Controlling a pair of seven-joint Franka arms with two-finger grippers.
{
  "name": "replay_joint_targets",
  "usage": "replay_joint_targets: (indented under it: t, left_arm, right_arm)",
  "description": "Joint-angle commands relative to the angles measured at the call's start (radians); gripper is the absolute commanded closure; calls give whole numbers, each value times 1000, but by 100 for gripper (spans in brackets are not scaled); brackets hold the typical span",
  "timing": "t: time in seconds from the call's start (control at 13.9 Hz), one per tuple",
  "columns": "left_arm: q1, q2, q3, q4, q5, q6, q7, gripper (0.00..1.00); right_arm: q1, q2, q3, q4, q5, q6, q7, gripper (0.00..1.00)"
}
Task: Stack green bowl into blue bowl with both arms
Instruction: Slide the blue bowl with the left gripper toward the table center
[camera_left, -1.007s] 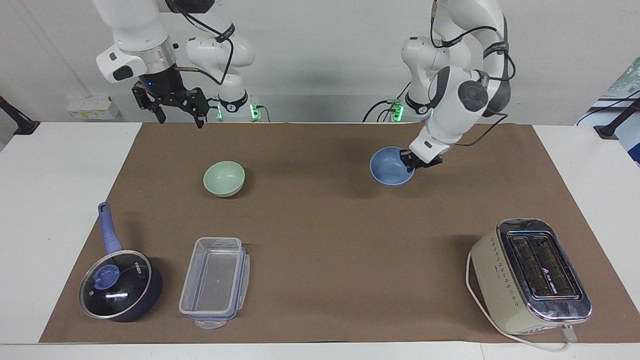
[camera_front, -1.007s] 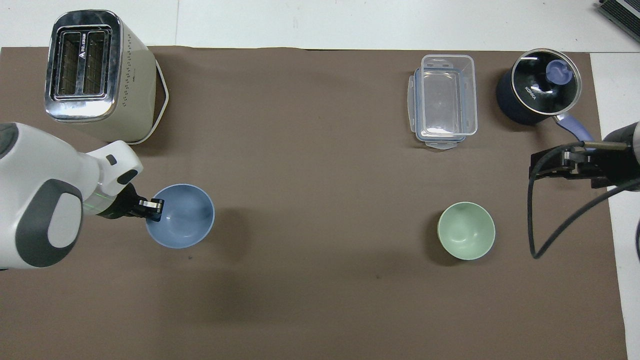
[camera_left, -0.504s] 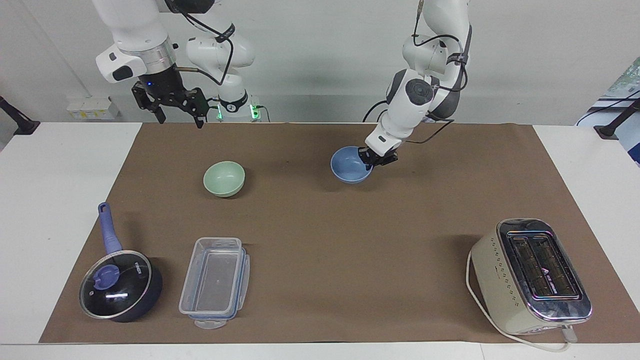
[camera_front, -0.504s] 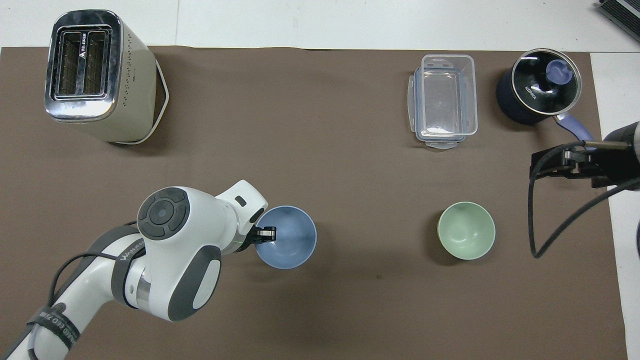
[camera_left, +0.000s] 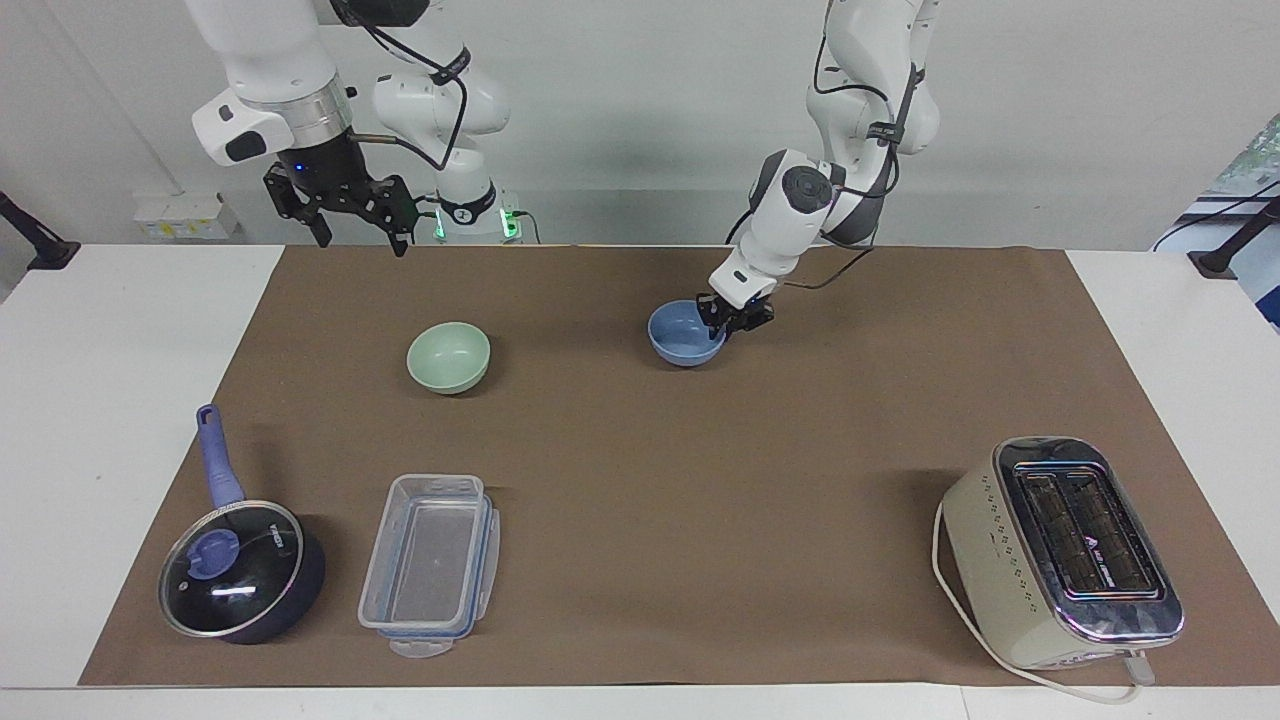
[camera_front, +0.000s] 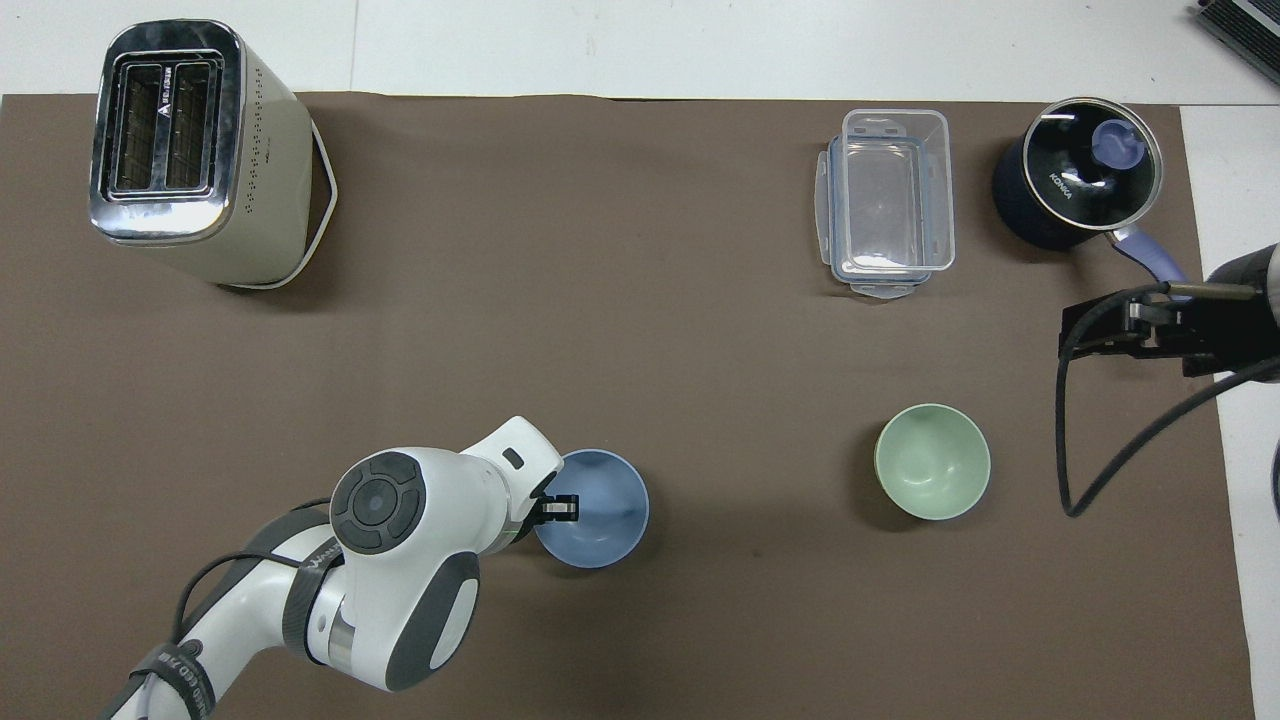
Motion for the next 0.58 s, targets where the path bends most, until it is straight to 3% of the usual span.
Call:
replay_joint_targets:
  t: [0.0, 0.14, 0.5]
  left_arm:
    - [-1, -24, 22, -9, -18, 10, 8, 0]
    - [35, -30, 28, 54, -17, -76, 7, 0]
    - [258, -35, 25, 262, 60, -347, 42, 0]
  right_arm:
    - [-14, -16, 2, -18, 21, 9, -4, 0]
    - [-14, -16, 2, -18, 21, 9, -4, 0]
    - [-14, -16, 2, -18, 21, 9, -4, 0]
